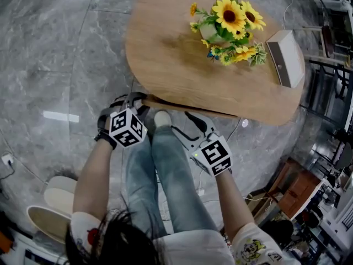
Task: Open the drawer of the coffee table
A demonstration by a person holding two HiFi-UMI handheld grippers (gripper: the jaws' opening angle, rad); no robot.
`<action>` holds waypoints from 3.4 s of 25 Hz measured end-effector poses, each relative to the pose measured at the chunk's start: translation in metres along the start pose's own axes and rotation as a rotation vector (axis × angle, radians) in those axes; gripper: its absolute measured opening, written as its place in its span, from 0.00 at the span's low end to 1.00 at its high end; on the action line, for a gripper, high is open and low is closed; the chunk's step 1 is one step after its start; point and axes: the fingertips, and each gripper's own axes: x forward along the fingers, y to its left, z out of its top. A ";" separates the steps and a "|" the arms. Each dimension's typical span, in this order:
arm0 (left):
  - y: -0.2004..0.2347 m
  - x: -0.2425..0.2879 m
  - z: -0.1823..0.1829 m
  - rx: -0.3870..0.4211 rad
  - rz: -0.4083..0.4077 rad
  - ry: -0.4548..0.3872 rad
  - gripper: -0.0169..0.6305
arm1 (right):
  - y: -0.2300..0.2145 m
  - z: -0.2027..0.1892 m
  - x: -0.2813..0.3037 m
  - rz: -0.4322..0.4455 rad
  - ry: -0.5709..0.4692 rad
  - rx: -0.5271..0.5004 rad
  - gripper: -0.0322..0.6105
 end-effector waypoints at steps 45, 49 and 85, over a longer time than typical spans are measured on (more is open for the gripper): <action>-0.032 -0.010 -0.023 0.183 -0.081 0.116 0.15 | -0.031 -0.093 0.040 -0.084 0.418 -0.536 0.17; -0.044 -0.011 -0.027 0.183 -0.080 0.138 0.15 | -0.023 -0.102 0.036 -0.064 0.429 -0.559 0.17; -0.118 -0.025 -0.072 0.111 -0.025 0.213 0.16 | 0.044 -0.161 0.025 0.008 0.441 -0.605 0.16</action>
